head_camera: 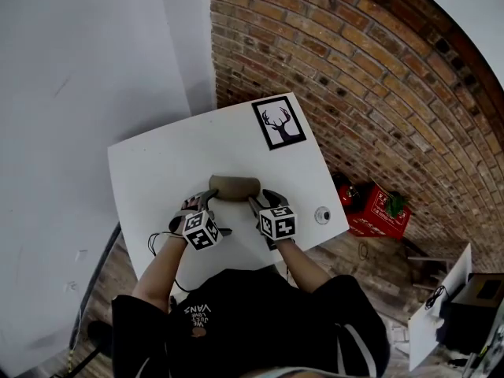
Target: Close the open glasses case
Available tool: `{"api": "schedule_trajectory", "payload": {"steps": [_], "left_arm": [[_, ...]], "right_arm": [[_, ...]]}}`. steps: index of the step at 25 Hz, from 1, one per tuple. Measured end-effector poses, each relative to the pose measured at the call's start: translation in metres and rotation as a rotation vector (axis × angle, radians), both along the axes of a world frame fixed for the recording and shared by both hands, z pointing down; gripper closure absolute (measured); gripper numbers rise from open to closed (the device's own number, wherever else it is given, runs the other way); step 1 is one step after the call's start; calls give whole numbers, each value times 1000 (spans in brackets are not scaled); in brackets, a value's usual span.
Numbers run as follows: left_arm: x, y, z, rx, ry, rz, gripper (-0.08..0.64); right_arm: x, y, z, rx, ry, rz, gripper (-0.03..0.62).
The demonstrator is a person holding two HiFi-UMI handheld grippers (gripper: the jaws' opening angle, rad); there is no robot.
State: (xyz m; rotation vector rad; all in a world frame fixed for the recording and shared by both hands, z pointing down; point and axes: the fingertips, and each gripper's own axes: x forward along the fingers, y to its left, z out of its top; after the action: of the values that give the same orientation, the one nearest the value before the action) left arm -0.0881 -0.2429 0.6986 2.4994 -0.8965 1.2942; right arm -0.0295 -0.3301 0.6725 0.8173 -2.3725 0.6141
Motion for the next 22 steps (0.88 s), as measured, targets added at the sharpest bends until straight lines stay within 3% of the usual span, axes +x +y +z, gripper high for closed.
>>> {"api": "schedule_trajectory", "payload": {"steps": [8, 17, 22], "left_arm": [[1, -2, -5, 45, 68, -87, -21], [-15, 0, -48, 239, 143, -187, -20], [-26, 13, -66, 292, 177, -218, -20]], "right_arm": [[8, 3, -5, -15, -21, 59, 391], [23, 29, -25, 6, -79, 141, 394], [34, 53, -41, 38, -118, 202, 395]]}}
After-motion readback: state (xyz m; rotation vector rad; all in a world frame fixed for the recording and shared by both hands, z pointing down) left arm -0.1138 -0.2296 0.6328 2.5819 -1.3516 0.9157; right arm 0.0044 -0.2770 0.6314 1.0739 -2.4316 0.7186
